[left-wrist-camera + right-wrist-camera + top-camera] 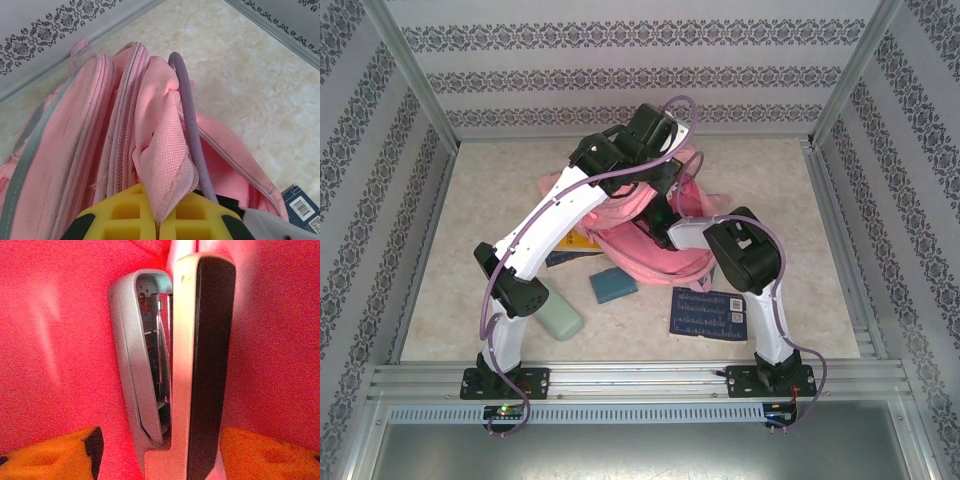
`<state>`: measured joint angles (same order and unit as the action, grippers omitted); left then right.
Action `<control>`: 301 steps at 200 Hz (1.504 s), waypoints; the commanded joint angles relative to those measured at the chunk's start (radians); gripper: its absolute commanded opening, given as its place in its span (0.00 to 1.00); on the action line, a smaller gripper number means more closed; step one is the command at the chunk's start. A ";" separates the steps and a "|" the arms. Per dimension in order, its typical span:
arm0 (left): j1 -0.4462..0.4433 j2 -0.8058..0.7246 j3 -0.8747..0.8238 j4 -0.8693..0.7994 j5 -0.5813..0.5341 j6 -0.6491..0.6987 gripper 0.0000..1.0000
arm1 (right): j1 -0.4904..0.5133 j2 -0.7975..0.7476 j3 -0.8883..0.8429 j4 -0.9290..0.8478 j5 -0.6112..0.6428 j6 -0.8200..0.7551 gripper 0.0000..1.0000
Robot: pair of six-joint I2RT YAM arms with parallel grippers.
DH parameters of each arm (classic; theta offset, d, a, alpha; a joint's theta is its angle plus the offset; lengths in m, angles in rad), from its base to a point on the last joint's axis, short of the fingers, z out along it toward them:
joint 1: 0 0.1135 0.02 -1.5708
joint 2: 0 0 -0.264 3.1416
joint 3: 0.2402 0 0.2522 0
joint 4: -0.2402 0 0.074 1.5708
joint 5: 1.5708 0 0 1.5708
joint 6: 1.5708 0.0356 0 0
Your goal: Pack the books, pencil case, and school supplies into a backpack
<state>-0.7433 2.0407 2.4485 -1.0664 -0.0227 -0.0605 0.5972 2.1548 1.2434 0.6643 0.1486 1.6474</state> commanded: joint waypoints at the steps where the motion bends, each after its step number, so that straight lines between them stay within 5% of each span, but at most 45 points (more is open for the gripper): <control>1: 0.023 -0.061 0.058 0.111 -0.012 -0.012 0.00 | -0.010 -0.069 -0.055 0.077 -0.044 -0.072 0.64; 106: 0.046 -0.051 0.047 0.069 -0.011 -0.020 0.00 | -0.029 -0.414 -0.283 -0.050 -0.160 -0.417 0.61; 163: 0.073 -0.064 -0.002 0.075 0.024 -0.035 0.00 | -0.049 -0.561 -0.401 -0.152 -0.236 -0.492 0.51; 250: 0.190 -0.157 -0.257 0.241 0.190 -0.112 0.00 | -0.041 -1.008 -0.419 -0.723 -0.167 -0.980 0.46; 301: 0.192 -0.148 -0.411 0.331 0.333 -0.153 0.00 | -0.017 -1.031 -0.372 -0.963 -0.332 -1.092 0.49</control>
<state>-0.5625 1.9053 2.1002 -0.8665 0.2283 -0.1669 0.5526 1.1198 0.8558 -0.1474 -0.0795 0.6621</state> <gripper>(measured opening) 0.056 0.484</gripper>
